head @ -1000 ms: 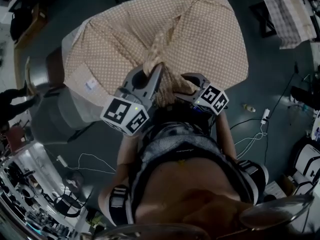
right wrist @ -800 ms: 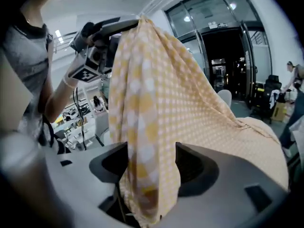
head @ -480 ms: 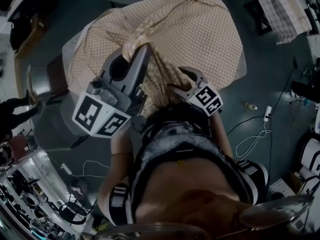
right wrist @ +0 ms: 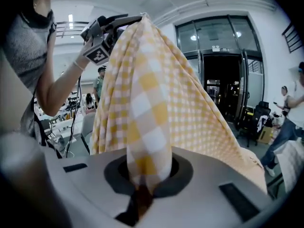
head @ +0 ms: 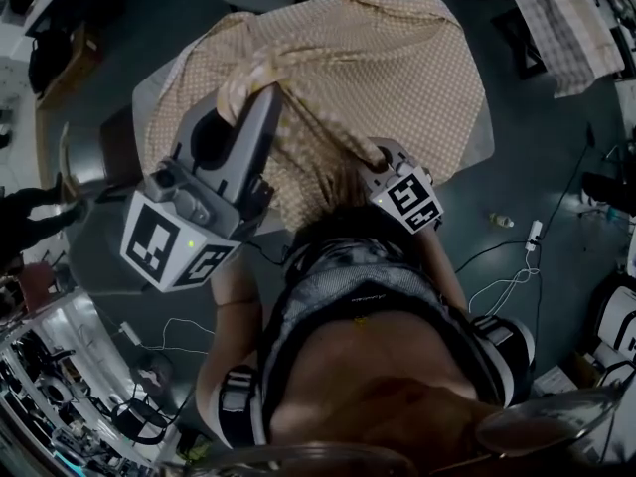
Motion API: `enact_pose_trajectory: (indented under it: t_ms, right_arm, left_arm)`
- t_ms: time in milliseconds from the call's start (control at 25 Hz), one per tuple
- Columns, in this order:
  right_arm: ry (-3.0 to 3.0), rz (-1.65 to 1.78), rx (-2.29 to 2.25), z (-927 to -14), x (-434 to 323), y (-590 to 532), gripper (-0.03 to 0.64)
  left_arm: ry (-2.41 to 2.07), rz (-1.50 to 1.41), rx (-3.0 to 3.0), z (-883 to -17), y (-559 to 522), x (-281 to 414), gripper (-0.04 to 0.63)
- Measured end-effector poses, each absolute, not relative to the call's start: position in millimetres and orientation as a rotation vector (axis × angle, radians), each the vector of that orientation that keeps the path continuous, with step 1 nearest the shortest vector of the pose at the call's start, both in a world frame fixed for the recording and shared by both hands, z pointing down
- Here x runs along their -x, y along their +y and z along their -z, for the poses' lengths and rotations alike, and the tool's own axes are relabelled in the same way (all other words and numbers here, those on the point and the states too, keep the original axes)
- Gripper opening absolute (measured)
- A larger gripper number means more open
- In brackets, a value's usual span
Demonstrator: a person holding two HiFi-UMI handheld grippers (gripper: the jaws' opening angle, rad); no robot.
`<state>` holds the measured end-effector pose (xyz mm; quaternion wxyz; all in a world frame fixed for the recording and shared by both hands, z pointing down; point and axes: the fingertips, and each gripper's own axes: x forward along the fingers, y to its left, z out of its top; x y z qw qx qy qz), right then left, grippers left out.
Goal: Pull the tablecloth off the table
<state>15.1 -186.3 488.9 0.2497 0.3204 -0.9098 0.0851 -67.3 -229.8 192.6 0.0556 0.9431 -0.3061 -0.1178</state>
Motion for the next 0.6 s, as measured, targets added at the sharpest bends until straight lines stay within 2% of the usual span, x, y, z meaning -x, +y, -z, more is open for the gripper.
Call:
enact_pose_trajectory:
  t_ms: [280,600]
  right_arm:
    - [-2.538,-0.263,-0.992,-451,-35,-216,0.064]
    - [-2.594,-0.185,-1.013,-409,-26,-244,0.064]
  left_arm:
    - [-1.004,0.269,-2.817,-216,-226,99,0.009]
    - [-1.083,-0.027,-2.691,-301,-231,101,0.009]
